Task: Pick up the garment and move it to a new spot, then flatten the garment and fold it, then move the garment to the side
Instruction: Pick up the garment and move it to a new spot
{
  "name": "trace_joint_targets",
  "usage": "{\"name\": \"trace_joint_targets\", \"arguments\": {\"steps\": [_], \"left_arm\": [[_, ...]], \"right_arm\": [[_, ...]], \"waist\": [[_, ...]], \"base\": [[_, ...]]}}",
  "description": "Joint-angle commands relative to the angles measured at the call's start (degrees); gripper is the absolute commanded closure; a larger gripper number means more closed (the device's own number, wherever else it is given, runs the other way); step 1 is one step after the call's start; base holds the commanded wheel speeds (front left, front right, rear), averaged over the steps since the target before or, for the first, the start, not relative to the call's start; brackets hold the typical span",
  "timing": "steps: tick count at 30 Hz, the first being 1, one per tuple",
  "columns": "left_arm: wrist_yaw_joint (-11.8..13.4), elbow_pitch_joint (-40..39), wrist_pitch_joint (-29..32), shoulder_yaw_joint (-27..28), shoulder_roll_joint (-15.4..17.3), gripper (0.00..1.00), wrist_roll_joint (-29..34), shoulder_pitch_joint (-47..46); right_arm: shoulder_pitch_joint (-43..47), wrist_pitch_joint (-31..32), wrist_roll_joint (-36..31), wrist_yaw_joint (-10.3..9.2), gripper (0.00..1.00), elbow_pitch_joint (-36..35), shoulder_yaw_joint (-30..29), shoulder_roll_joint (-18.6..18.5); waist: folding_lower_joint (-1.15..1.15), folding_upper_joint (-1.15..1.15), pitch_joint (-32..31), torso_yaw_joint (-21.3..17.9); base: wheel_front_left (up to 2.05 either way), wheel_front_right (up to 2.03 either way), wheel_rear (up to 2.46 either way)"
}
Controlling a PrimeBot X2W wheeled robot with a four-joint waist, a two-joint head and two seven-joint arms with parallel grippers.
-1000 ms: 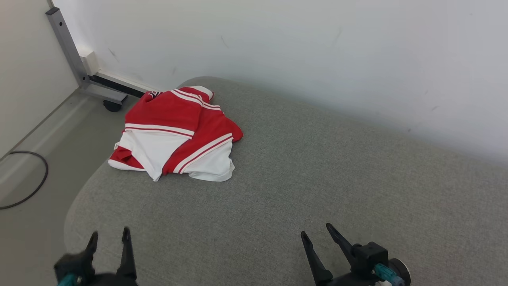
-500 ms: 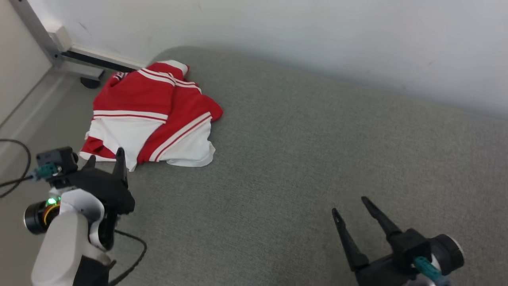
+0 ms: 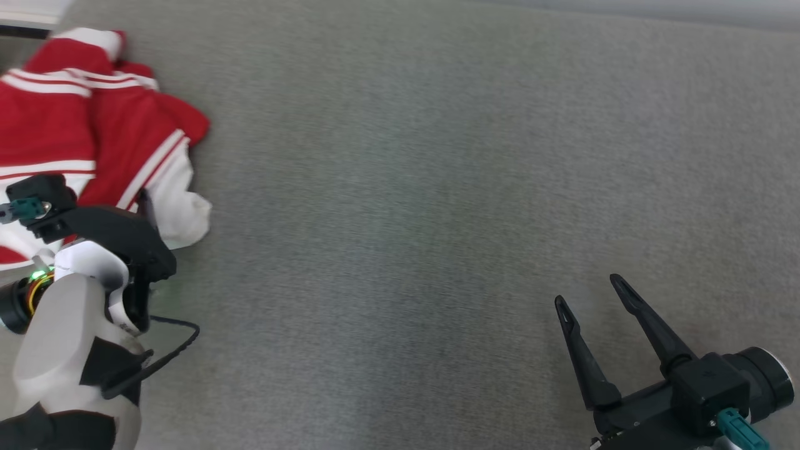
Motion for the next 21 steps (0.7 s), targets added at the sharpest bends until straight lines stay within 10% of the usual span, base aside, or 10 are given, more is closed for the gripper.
{"name": "trace_joint_targets", "arguments": {"steps": [1, 4, 5, 6, 21], "left_arm": [[1.0, 1.2, -0.2, 0.5, 0.9, 0.0, -0.1, -0.9], [2.1, 3.4, -0.1, 0.6, 1.7, 0.0, -0.1, -1.2], [2.2, 4.0, 0.1, 0.4, 1.9, 0.22, 0.1, -1.2], [2.2, 4.4, -0.2, 0.1, 2.1, 0.99, 0.4, -1.3], [-3.8, 2.3, -4.7, -3.7, 8.8, 1.0, 2.6, -1.6]], "right_arm": [[-0.2, -0.4, 0.7, 0.19, 0.0, -0.1, 0.1, 0.4], [-0.4, -0.9, 0.8, 0.19, 0.0, 0.6, 0.4, 0.8], [-0.5, -1.0, 0.9, 0.19, 0.0, 0.9, 0.5, 0.9], [-0.6, -1.1, 1.1, 0.19, 0.0, 1.2, 0.6, 1.0], [-2.8, -5.9, 4.6, 0.19, 0.0, 11.8, 4.5, 4.9]], "waist": [[-0.02, -0.01, 4.8, -5.6], [-0.02, -0.01, 4.3, -6.2], [-0.02, -0.01, 4.0, -6.3], [-0.02, -0.01, 3.7, -6.3], [-0.02, -0.01, -9.6, -3.7]], "base": [[0.0, 0.0, 0.0], [0.0, 0.0, 0.0], [0.0, 0.0, 0.0], [0.0, 0.0, 0.0], [0.0, 0.0, 0.0]]}}
